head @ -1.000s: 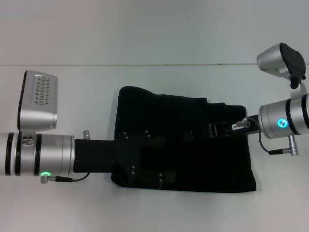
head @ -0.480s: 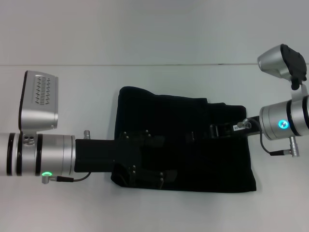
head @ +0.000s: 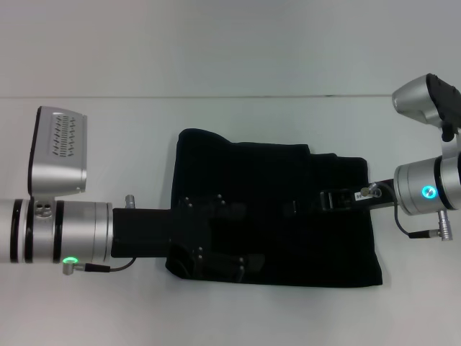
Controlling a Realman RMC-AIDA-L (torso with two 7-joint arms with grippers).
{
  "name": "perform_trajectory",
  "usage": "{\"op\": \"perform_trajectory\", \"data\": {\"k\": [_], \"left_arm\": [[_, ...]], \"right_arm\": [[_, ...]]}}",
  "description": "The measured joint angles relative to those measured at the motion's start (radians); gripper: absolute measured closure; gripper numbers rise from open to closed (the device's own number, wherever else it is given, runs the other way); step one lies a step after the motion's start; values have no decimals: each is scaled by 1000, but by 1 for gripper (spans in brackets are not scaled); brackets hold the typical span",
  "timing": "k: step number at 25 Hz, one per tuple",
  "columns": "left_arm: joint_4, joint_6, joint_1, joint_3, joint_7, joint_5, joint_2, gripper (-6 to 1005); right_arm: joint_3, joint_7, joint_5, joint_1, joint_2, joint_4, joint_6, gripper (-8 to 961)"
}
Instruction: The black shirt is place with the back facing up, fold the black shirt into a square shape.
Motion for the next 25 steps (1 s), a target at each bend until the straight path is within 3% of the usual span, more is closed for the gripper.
{"op": "perform_trajectory", "data": {"k": [11,23,25], "left_arm": [[0,0,1,0,4,0,2,66],[-1,0,5,0,5,-15,4,66],[-1,0,6,0,5,-15,5,66]], "right_arm": [[8,-21,32,-4,8,2,19,347],[7,-90,47,-9,24,29,28,771],[8,-90,50,-13,26,24,28,796]]}}
